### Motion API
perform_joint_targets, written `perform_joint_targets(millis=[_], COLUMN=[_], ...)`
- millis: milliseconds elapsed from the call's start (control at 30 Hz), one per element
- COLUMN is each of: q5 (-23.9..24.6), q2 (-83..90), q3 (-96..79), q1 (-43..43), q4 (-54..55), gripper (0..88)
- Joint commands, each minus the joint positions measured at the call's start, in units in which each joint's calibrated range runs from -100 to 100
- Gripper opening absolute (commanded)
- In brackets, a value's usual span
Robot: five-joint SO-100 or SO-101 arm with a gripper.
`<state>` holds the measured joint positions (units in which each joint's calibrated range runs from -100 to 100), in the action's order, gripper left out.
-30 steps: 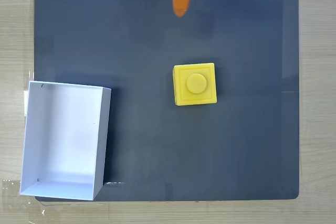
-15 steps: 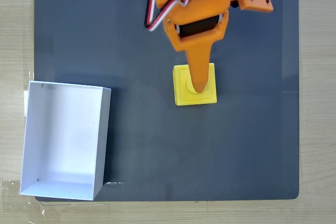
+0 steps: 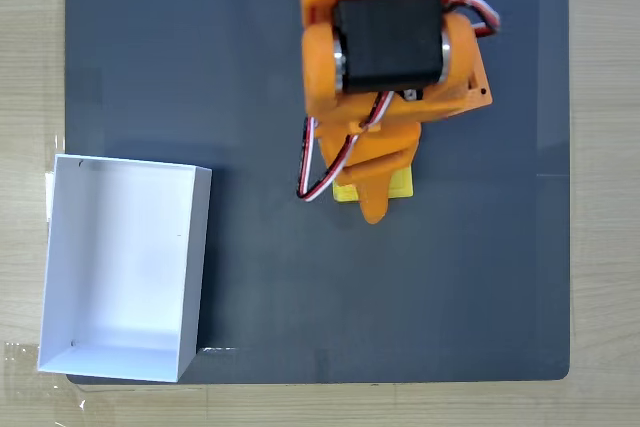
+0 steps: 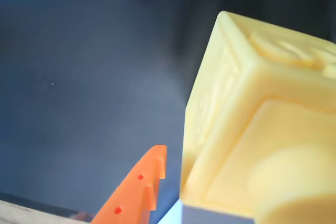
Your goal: Grasp a yellow block and put it in the box
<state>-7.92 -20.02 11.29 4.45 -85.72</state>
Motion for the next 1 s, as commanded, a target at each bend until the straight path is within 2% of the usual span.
perform_joint_targets(millis=[0, 567, 633, 667, 767, 967], q5=[0.1, 0.1, 0.1, 0.1, 0.1, 0.1], q2=[-3.5, -7.5, -7.4, -7.4, -7.4, -7.3], q3=[5.1, 5.6, 5.6, 5.6, 5.6, 5.7], q1=[-1.2, -2.8, -2.8, -2.7, -2.7, -2.6], q4=[1.4, 1.6, 1.5, 1.6, 1.6, 1.6], gripper=[44.1, 42.8, 39.1, 32.8, 25.1, 23.4])
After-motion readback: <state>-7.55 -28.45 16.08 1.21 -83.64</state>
